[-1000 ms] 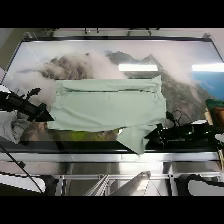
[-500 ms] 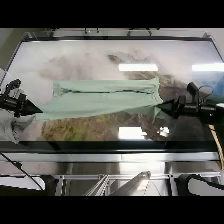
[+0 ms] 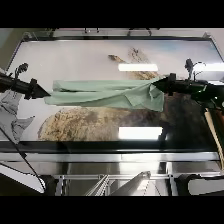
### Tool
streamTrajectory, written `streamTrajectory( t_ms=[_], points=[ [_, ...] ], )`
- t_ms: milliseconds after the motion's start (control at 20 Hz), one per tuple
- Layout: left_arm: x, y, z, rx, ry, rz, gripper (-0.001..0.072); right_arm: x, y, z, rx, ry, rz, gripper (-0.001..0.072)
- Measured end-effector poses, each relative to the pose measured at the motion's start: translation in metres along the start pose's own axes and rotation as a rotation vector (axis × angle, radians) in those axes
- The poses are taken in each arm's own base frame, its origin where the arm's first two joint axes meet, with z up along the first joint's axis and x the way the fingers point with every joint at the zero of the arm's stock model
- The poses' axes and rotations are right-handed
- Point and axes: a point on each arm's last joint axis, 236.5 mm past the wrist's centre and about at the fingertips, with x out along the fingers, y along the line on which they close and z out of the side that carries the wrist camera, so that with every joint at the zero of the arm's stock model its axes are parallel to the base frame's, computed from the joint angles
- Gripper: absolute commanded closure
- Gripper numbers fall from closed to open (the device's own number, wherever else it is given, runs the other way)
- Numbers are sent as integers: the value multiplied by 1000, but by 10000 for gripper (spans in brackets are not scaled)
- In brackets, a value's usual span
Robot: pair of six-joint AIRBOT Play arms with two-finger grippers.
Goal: Fold the shirts.
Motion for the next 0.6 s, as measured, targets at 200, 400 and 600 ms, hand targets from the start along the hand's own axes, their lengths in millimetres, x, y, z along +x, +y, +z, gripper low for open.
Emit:
streamTrajectory(
  t_ms=[200,400,600],
  points=[
    [17,17,45,-12,-46,31,687,23,-50,23,30,-14,-43,702],
    [39,39,58,-73,-46,32,688,38,-86,34,35,-9,-70,702],
    [52,56,54,-111,-24,56,686,43,-98,43,-16,-7,-89,702]
  ],
)
